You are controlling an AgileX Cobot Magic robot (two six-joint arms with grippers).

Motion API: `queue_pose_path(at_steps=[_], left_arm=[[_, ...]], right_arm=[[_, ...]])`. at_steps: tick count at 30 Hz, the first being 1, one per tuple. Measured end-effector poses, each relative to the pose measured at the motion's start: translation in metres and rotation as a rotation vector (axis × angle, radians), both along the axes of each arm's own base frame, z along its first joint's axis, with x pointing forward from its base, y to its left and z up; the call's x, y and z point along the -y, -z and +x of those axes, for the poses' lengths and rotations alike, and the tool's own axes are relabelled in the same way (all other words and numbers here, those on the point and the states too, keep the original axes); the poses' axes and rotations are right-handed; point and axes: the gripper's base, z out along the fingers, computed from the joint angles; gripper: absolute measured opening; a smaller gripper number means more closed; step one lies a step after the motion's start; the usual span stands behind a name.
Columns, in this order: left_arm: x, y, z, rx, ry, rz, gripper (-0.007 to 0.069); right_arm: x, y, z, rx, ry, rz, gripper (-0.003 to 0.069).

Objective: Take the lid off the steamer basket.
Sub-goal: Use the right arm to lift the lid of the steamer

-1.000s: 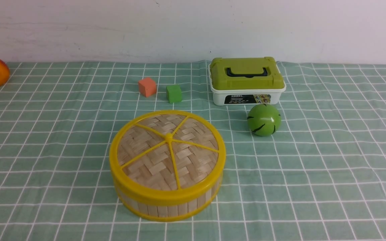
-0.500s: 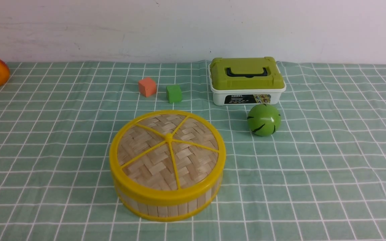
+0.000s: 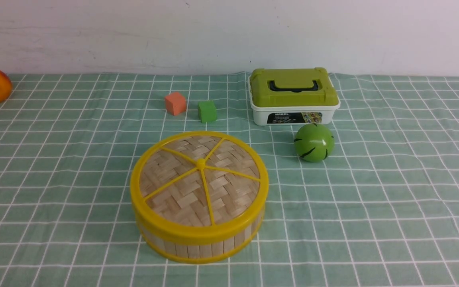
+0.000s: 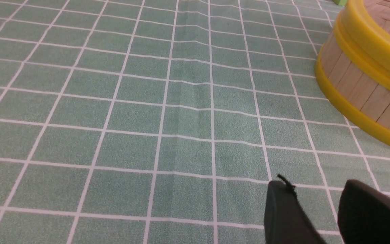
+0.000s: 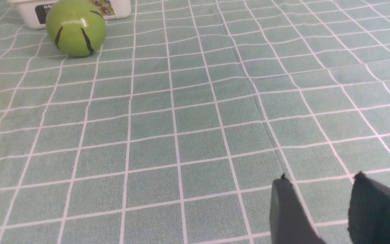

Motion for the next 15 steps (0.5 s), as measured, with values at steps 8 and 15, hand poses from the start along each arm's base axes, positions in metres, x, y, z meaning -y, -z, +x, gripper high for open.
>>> queue_pose_path(at_steps=[8,15], left_arm=[[0.0,0.0,0.0,0.0,0.0,0.0,0.0239],[0.0,0.0,0.0,0.0,0.0,0.0,0.0239]], right_arm=[[0.0,0.0,0.0,0.0,0.0,0.0,0.0241],[-0.002,0.0,0.0001,0.005,0.0,0.074,0.0241]])
